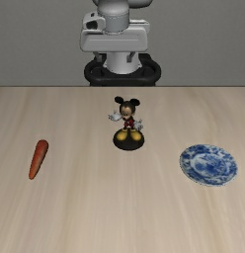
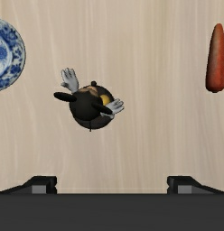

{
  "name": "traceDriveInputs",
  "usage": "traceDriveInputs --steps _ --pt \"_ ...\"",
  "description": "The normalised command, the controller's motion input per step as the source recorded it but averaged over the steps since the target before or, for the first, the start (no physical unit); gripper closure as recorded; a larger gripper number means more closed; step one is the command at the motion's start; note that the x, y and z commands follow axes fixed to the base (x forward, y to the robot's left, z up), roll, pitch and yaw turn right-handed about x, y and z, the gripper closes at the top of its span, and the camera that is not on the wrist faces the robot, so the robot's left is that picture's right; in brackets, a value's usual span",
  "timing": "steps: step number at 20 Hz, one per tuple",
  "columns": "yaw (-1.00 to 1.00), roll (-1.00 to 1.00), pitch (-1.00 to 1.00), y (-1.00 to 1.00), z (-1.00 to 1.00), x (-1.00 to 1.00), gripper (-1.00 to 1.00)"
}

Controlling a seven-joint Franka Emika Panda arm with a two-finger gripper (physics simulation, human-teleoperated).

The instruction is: Pick up the carrot and put it on the plate

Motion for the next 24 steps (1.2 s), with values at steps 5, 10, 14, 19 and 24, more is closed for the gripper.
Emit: traceDriveInputs --steps 5,10,14,19,24 --pt "0.00 0.00 0.00 -1.00 0.00 0.00 -1.00" --pt "0.00 0.00 0.00 -1.00 0.00 0.00 -1.00" --pt "0.00 0.00 0.00 -1.00 0.00 0.00 -1.00" --pt "0.00 0.00 0.00 -1.00 0.00 0.00 -1.00" --pt "0.00 0.00 0.00 -0.20 0.00 0.80 -1.00"
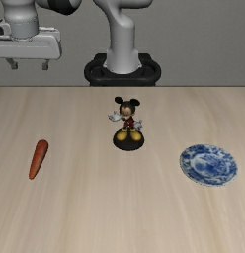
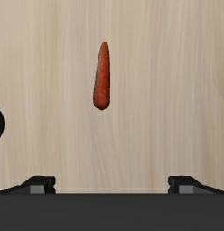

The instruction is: Pick up the carrot and put it on the plate

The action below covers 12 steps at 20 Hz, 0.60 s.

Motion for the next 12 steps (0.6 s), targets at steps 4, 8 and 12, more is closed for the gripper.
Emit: traceDriveInputs --steps 4,8,12 --pt "0.00 0.00 0.00 0.00 0.00 1.00 -1.00" --pt "0.00 0.00 0.00 0.25 0.00 0.75 -1.00" --pt "0.00 0.00 0.00 0.25 -0.50 0.25 -1.00"
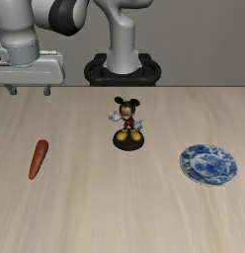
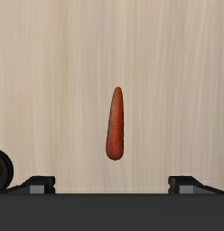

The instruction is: Pick up the carrot and put it on the plate

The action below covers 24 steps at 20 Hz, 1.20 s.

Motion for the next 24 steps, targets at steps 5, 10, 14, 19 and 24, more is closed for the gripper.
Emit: traceDriveInputs --steps 5,10,14,19,24 --pt "0.00 0.00 0.00 0.00 -1.00 0.00 -1.00" --pt "0.00 0.00 0.00 0.00 -1.00 0.00 -1.00" --pt "0.00 0.00 0.00 0.00 -1.00 0.00 -1.00" --pt "0.00 0.00 0.00 0.00 -1.00 0.00 -1.00" --pt "0.00 0.00 0.00 0.00 0.00 0.00 1.00"
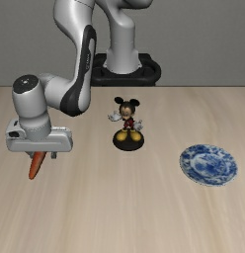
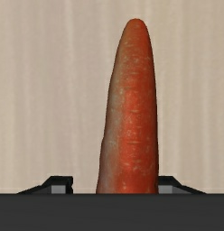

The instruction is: Pick up the carrot and put it on the plate

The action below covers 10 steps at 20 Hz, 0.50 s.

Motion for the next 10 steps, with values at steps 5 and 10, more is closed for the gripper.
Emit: traceDriveInputs --steps 5,10 --pt "0.00 0.00 0.00 0.00 0.40 0.00 1.00" --pt "0.00 0.00 0.00 0.00 1.00 0.00 1.00"
